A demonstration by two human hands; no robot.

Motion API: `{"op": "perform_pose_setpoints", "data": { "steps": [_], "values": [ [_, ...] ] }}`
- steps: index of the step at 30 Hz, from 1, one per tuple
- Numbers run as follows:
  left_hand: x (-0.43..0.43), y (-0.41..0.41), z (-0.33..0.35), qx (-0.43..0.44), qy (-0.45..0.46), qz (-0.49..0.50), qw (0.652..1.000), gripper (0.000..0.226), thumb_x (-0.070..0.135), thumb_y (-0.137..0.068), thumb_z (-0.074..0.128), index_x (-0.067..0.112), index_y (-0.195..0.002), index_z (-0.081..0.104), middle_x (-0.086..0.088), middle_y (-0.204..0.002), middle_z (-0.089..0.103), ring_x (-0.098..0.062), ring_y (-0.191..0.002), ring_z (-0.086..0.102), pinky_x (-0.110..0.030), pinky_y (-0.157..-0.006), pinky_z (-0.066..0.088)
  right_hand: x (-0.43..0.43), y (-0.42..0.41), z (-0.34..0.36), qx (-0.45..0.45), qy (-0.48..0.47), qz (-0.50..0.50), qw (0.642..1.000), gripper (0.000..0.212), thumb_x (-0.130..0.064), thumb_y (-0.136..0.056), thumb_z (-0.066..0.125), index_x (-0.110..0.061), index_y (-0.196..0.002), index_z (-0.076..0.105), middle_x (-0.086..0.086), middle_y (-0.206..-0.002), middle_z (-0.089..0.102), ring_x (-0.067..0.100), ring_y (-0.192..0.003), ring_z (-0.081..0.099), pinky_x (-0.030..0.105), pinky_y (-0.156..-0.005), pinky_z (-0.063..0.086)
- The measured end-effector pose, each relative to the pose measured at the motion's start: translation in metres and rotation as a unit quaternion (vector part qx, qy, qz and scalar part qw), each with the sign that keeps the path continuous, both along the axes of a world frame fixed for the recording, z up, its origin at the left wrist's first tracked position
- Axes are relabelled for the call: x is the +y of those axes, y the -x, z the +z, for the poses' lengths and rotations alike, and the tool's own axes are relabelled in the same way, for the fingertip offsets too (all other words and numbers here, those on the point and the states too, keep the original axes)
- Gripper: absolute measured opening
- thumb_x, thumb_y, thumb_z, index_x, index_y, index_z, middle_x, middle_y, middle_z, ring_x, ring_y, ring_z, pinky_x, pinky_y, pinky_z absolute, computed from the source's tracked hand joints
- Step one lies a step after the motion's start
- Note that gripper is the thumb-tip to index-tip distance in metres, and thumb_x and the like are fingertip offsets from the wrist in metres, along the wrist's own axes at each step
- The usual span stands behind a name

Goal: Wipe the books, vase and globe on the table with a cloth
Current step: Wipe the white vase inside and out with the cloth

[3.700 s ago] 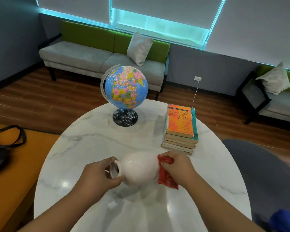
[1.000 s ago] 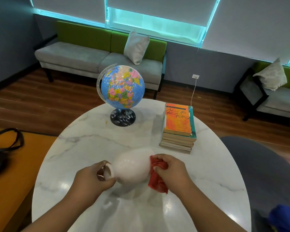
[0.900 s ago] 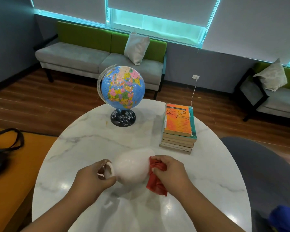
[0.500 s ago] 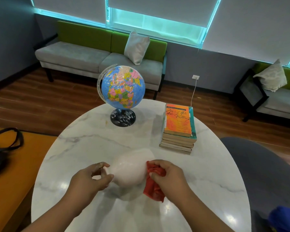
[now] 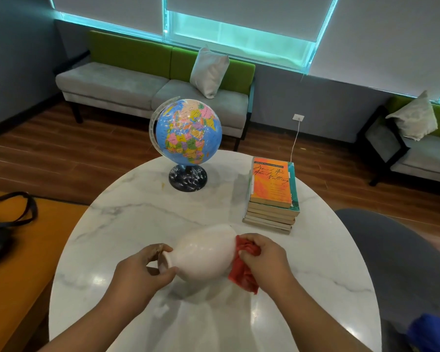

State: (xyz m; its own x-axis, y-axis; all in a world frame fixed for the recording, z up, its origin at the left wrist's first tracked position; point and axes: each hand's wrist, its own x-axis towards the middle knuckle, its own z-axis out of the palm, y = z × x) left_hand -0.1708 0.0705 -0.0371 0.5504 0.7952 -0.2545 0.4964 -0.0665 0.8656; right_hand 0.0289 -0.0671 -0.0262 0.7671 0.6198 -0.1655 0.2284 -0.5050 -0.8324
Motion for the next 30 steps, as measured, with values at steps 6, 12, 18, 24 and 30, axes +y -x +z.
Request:
{"op": "perform_pose_setpoints", "data": {
  "steps": [6,12,18,24,30],
  "values": [
    [0.009,0.006,-0.010,0.023,0.018,-0.007,1.000,0.037,0.014,-0.075,0.079,0.031,-0.104,0.064,0.010,-0.103,0.067,-0.005,-0.074,0.070,-0.009,-0.053,0.045,-0.004,0.011,-0.002,0.030,0.001,0.054,0.998,0.038,-0.008,-0.084,0.066,-0.045,-0.090,0.068,-0.018,-0.103,0.062,0.004,-0.094,0.061,0.020,-0.078,0.056],
    [0.015,0.014,-0.018,0.042,0.027,-0.029,0.998,0.042,0.008,-0.075,0.077,0.031,-0.107,0.064,0.009,-0.109,0.067,-0.010,-0.080,0.070,-0.014,-0.061,0.047,0.011,-0.028,0.017,0.038,0.011,0.018,0.999,0.032,-0.008,-0.092,0.057,-0.038,-0.099,0.062,-0.012,-0.099,0.058,0.005,-0.086,0.057,0.016,-0.064,0.053],
    [0.018,0.015,-0.019,0.048,0.024,-0.037,0.998,0.045,0.006,-0.073,0.077,0.033,-0.107,0.065,0.009,-0.109,0.068,-0.010,-0.078,0.070,-0.013,-0.061,0.049,0.005,-0.027,0.007,-0.019,0.177,0.202,0.963,0.034,-0.009,-0.094,0.053,-0.030,-0.118,0.065,-0.007,-0.109,0.061,0.010,-0.092,0.058,0.007,-0.067,0.045],
    [0.019,0.016,-0.020,0.046,0.017,-0.032,0.998,0.044,0.007,-0.075,0.077,0.034,-0.107,0.064,0.010,-0.107,0.067,-0.005,-0.076,0.070,-0.008,-0.058,0.045,-0.001,-0.025,0.002,-0.072,0.070,0.093,0.991,0.037,-0.009,-0.091,0.057,-0.035,-0.117,0.066,-0.015,-0.115,0.058,0.003,-0.103,0.055,0.016,-0.092,0.042],
    [0.018,0.014,-0.016,0.046,0.007,-0.032,0.998,0.044,0.008,-0.073,0.078,0.039,-0.099,0.062,0.010,-0.105,0.068,-0.006,-0.074,0.070,-0.009,-0.059,0.046,0.002,-0.025,0.009,-0.146,0.202,0.226,0.942,0.036,-0.014,-0.095,0.052,-0.030,-0.125,0.063,-0.010,-0.126,0.057,0.012,-0.114,0.052,0.016,-0.098,0.035]
  ]
}}
